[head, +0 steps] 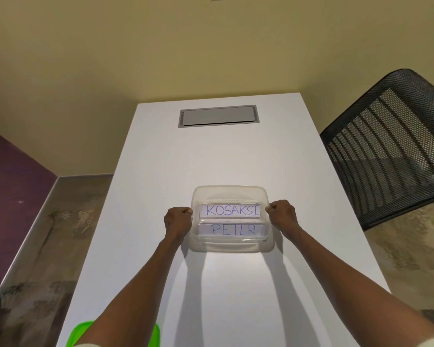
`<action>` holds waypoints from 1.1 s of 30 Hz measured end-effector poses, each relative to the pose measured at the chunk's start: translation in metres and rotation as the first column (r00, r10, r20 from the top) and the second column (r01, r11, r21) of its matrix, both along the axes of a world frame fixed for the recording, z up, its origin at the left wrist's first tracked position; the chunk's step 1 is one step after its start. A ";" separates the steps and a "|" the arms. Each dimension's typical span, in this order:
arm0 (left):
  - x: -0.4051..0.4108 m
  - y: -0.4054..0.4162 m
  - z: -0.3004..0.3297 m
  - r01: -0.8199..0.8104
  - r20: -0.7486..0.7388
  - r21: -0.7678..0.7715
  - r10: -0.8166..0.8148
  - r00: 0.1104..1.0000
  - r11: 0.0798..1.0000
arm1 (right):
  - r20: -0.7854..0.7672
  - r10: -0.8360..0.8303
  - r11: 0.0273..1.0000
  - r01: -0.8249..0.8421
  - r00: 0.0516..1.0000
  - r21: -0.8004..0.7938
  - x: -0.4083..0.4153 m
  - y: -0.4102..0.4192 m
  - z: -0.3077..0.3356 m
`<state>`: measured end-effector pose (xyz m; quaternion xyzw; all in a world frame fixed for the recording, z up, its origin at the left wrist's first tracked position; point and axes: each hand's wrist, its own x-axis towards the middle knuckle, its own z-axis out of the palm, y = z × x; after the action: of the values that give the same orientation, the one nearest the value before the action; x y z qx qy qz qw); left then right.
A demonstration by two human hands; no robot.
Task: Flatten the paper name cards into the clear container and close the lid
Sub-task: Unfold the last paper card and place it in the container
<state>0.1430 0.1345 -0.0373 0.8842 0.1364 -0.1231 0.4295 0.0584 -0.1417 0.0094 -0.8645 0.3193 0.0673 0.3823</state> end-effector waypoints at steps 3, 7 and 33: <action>-0.003 0.000 -0.001 -0.002 0.001 0.012 0.002 1.000 1.000 | -0.006 0.003 1.000 -0.002 1.000 0.004 -0.001 0.001 -0.003; -0.008 0.001 -0.001 -0.007 -0.009 0.003 0.007 1.000 1.000 | 0.005 0.002 1.000 -0.002 1.000 0.009 -0.002 0.001 -0.007; -0.079 0.120 0.028 -0.142 0.124 0.088 0.131 0.984 0.986 | 0.490 0.293 0.943 -0.162 0.821 -0.292 -0.016 0.094 0.021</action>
<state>0.0639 0.2546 -0.0095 0.8982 0.1770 -0.0342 0.4009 0.0421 -0.0480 0.0308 -0.9209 0.1017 -0.1652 0.3382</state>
